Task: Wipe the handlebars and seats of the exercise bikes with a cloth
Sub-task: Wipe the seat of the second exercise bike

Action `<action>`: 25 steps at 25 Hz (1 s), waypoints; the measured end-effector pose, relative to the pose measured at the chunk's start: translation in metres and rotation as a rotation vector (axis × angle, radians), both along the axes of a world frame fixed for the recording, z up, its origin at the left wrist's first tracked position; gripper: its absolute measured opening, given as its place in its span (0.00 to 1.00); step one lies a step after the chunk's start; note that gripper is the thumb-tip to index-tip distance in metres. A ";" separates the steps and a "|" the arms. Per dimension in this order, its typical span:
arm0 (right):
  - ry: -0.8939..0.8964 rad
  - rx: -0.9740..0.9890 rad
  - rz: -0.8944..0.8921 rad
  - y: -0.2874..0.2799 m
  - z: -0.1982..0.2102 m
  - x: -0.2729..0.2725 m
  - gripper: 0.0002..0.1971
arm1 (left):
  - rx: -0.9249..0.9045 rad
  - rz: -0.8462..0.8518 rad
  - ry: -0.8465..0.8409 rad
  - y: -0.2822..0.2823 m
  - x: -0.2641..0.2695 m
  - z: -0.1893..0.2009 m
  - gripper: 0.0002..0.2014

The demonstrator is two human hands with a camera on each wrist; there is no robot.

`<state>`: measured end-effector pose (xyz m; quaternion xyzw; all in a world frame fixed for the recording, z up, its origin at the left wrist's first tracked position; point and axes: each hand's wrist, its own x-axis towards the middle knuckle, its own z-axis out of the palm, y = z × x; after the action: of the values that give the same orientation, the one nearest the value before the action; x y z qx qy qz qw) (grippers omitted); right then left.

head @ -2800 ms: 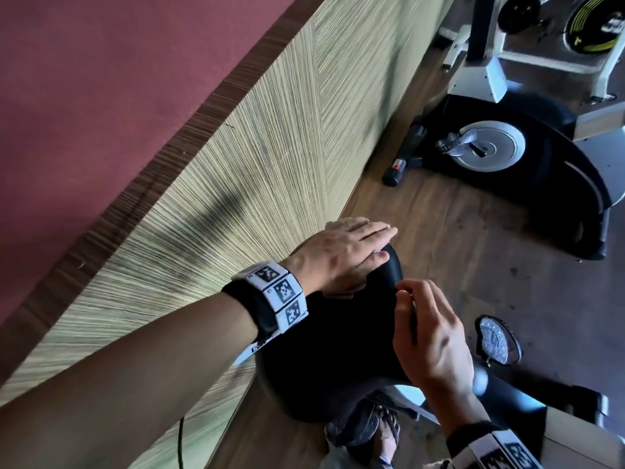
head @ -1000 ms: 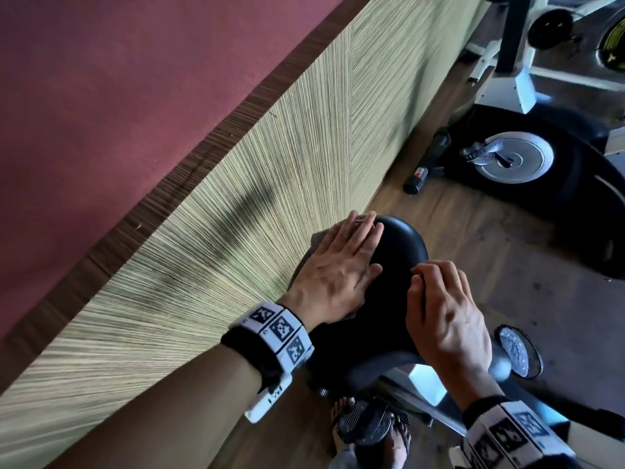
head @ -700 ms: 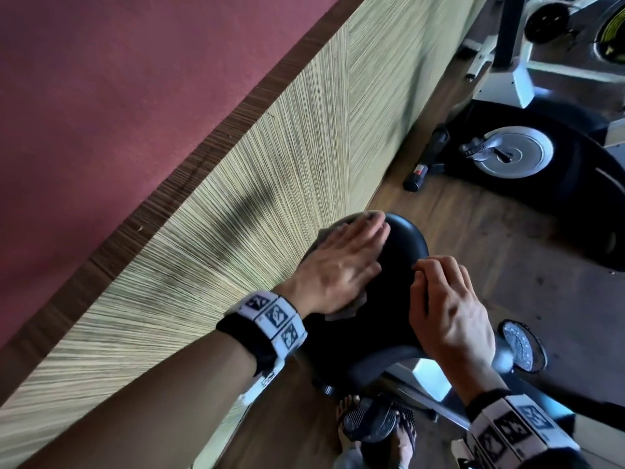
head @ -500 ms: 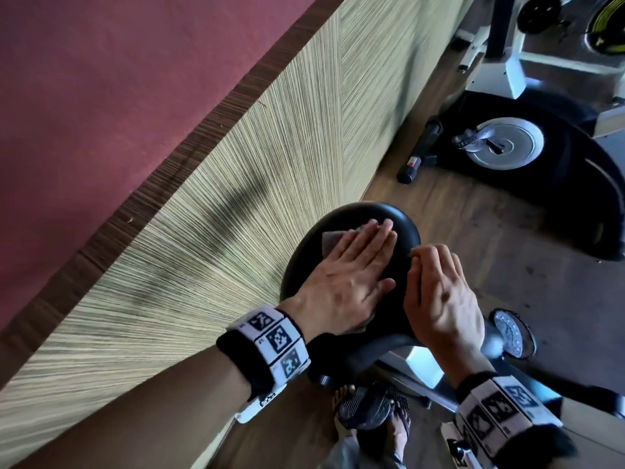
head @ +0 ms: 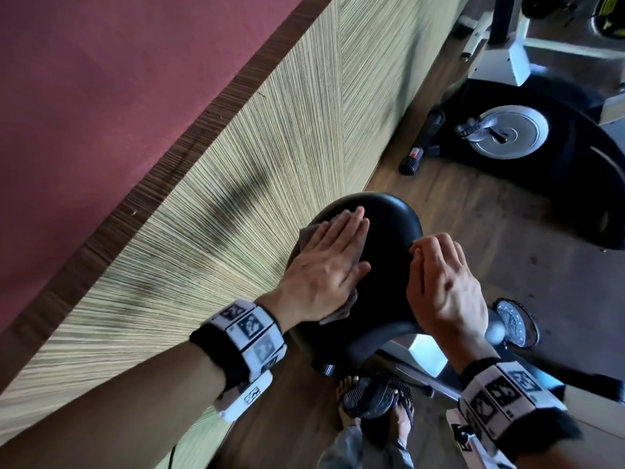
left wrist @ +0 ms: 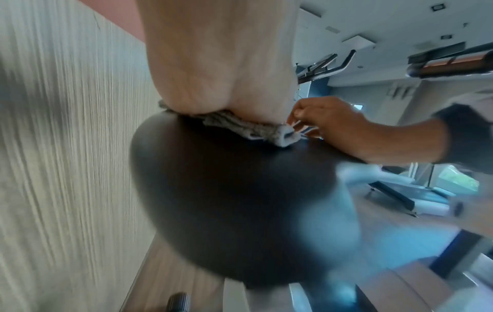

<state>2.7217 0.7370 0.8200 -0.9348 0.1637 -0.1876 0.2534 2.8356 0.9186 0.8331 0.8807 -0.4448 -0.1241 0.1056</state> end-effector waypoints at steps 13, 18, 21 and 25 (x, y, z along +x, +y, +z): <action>0.066 -0.055 0.067 -0.001 -0.001 -0.001 0.12 | -0.094 0.098 0.065 0.014 0.001 -0.002 0.31; 0.055 -0.092 0.187 -0.002 -0.012 0.001 0.26 | -0.050 0.359 0.116 -0.008 0.014 -0.001 0.32; 0.076 -0.078 0.160 0.000 -0.014 0.001 0.28 | -0.087 0.283 0.082 0.014 -0.010 -0.004 0.31; 0.059 -0.109 0.137 0.000 -0.016 0.001 0.28 | -0.117 0.392 0.244 0.004 0.018 -0.003 0.31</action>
<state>2.7227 0.7374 0.8042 -0.9614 0.0962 -0.1509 0.2092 2.8537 0.9225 0.8299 0.9210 -0.2560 -0.1806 0.2315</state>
